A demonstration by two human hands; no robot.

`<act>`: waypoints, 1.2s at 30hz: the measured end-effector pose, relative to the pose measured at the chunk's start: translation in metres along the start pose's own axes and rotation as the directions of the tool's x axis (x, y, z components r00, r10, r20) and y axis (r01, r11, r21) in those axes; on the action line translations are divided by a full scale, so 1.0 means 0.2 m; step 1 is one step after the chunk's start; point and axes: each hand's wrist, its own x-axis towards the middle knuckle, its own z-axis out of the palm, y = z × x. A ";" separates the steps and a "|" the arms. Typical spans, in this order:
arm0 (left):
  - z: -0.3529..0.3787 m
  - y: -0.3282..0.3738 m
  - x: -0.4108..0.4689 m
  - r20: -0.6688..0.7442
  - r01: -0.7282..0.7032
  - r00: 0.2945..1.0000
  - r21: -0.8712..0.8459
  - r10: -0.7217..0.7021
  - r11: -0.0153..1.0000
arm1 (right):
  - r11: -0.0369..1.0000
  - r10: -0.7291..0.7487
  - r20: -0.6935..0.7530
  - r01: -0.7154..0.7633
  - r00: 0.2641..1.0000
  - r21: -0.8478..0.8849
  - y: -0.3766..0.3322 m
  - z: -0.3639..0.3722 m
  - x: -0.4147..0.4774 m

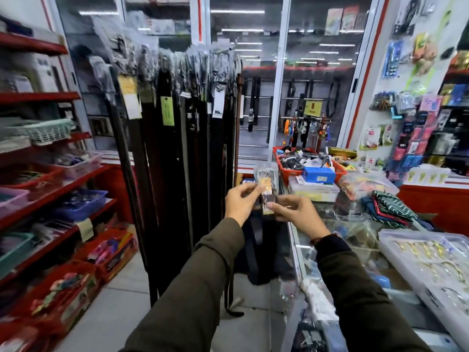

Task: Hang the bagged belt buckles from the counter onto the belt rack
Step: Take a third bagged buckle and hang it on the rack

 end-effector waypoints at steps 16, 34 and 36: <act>-0.29 0.65 0.15 -0.074 -0.215 0.976 -0.224 0.204 0.951 | 0.848 -0.192 -0.087 0.209 0.978 0.486 -0.67 0.28 0.29; -0.16 1.03 0.46 -0.172 -0.219 0.971 -0.371 0.165 0.902 | 0.850 -0.214 -0.076 0.224 0.974 0.477 -1.08 0.20 0.62; -0.17 1.00 0.46 -0.166 -0.188 0.977 -0.388 0.132 0.903 | 0.858 -0.205 -0.052 0.205 0.977 0.471 -1.05 0.20 0.63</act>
